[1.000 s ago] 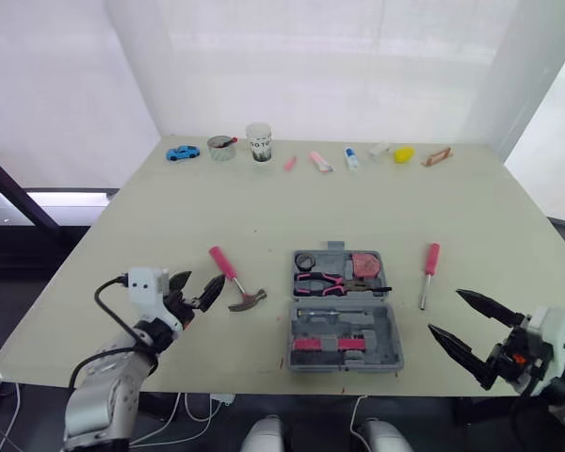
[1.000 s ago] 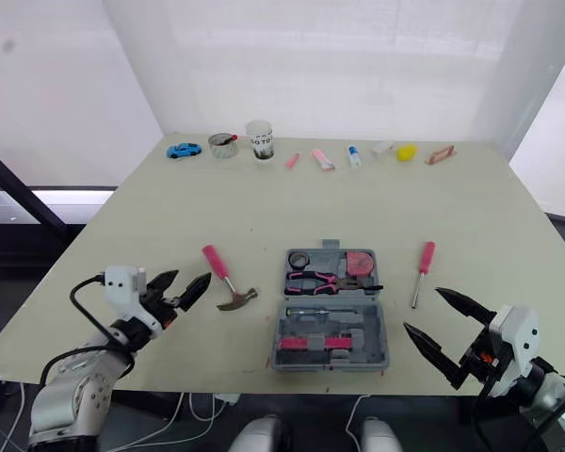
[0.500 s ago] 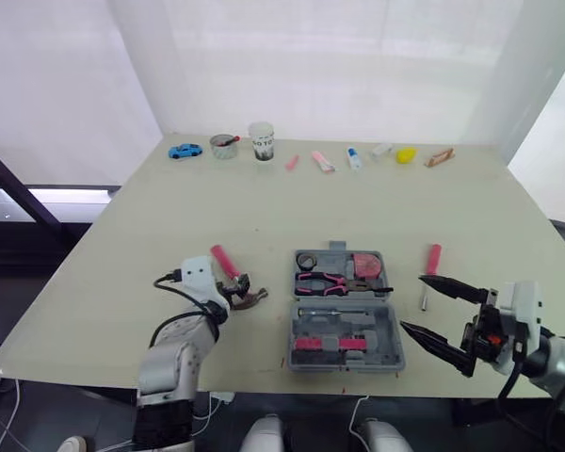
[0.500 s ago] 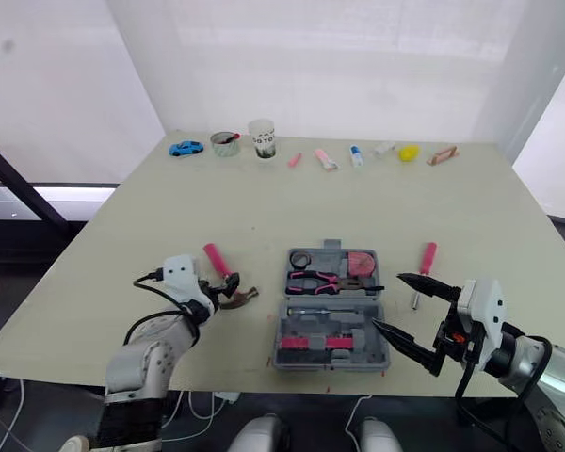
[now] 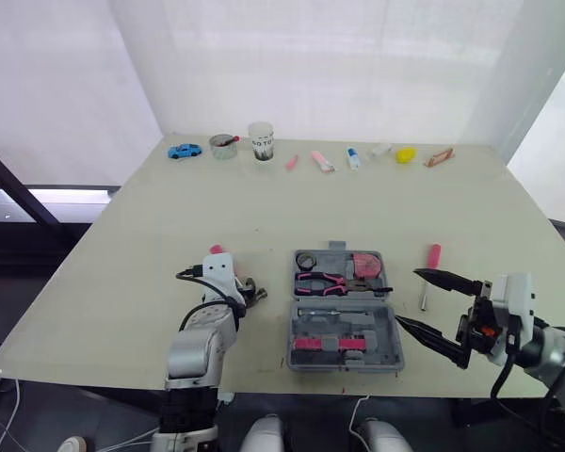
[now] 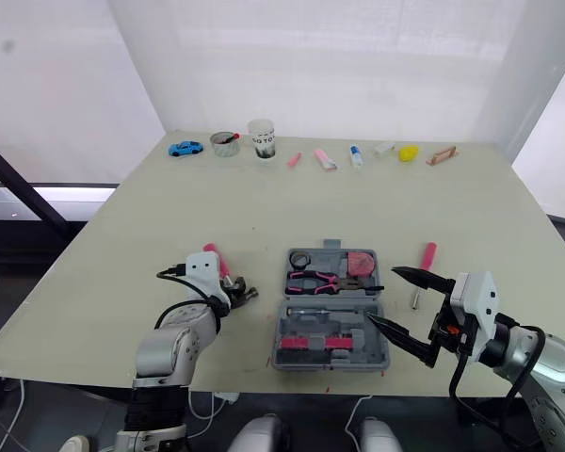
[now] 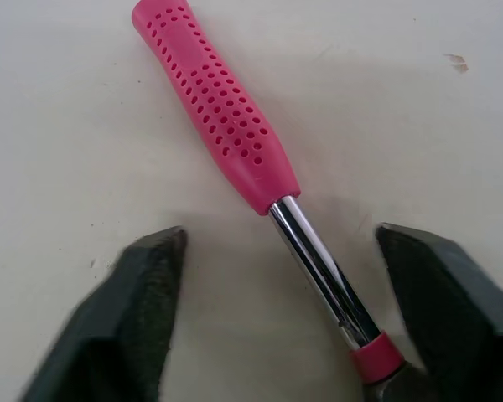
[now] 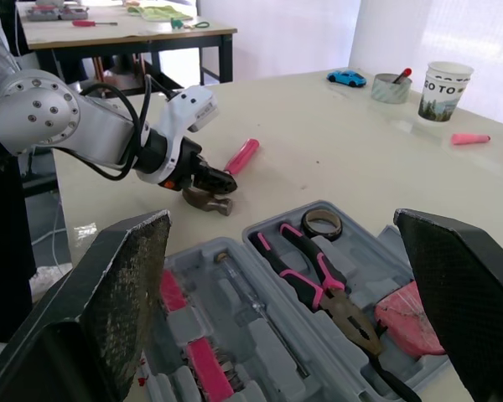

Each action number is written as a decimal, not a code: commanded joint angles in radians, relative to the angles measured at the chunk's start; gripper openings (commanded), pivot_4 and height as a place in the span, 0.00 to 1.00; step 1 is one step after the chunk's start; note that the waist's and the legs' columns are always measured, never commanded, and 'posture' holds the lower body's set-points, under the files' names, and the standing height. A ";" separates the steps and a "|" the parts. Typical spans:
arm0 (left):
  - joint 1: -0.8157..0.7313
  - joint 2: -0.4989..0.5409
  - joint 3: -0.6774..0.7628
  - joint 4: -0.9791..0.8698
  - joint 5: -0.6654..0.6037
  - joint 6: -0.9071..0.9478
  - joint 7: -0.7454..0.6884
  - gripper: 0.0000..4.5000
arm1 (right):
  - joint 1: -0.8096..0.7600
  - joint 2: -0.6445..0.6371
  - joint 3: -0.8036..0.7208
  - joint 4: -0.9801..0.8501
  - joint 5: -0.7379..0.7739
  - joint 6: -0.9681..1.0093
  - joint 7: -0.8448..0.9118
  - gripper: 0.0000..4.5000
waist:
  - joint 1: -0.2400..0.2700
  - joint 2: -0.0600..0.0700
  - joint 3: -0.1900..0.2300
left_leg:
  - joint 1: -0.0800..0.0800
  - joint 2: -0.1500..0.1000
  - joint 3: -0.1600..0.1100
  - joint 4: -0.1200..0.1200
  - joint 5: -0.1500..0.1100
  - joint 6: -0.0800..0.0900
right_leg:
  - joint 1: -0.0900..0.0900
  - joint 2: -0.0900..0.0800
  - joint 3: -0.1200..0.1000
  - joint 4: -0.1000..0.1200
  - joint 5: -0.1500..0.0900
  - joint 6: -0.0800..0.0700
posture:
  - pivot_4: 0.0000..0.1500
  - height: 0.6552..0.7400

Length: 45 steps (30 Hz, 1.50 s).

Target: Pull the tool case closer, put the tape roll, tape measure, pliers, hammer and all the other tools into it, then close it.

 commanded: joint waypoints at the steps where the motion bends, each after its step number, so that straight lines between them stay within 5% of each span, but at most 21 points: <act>1: -0.008 0.011 -0.024 0.015 0.028 -0.018 -0.019 0.35 | -0.006 0.006 -0.001 -0.029 0.011 -0.002 -0.005 1.00 | 0.000 0.000 0.000 | 0.000 0.000 0.000 0.000 0.000 0.000 | 0.000 0.000 0.000 0.000 0.000 0.000 | 1.00 1.00; 4: -0.006 0.016 -0.027 0.024 0.038 -0.016 -0.029 0.00 | 0.002 0.000 0.000 -0.026 0.000 -0.009 0.006 1.00 | -0.004 0.000 0.000 | 0.000 0.000 0.000 0.000 0.000 0.000 | 0.000 0.000 0.000 0.000 0.000 0.000 | 1.00 1.00; 15: 0.057 0.040 -0.022 -0.030 0.054 -0.001 -0.060 0.00 | 0.008 -0.027 0.004 -0.025 -0.004 -0.013 0.057 1.00 | -0.009 0.000 0.000 | 0.001 0.000 0.000 0.000 0.000 0.000 | 0.000 0.000 0.001 0.000 0.000 0.000 | 1.00 1.00; 25: 0.304 0.135 -0.025 -0.299 0.016 0.067 -0.184 0.00 | 0.000 -0.018 0.015 -0.011 -0.003 -0.021 0.083 1.00 | -0.027 0.000 0.000 | 0.003 0.001 0.000 -0.003 0.000 0.000 | 0.000 0.000 0.005 0.000 -0.002 -0.003 | 1.00 1.00; 35: 0.445 0.087 -0.041 -0.489 0.014 0.170 -0.161 0.00 | 0.002 -0.070 0.041 0.017 -0.004 -0.035 0.218 1.00 | -0.025 0.000 0.000 | 0.004 0.001 0.000 -0.002 0.000 0.000 | 0.000 0.000 0.005 0.000 -0.002 -0.004 | 1.00 1.00; 45: 0.448 0.067 -0.040 -0.485 0.050 0.178 -0.131 0.00 | -0.018 -0.072 0.062 0.035 0.001 -0.039 0.275 1.00 | -0.024 0.000 0.000 | 0.004 0.001 0.000 -0.002 0.000 0.000 | 0.000 0.000 0.005 0.000 -0.002 -0.004 | 1.00 1.00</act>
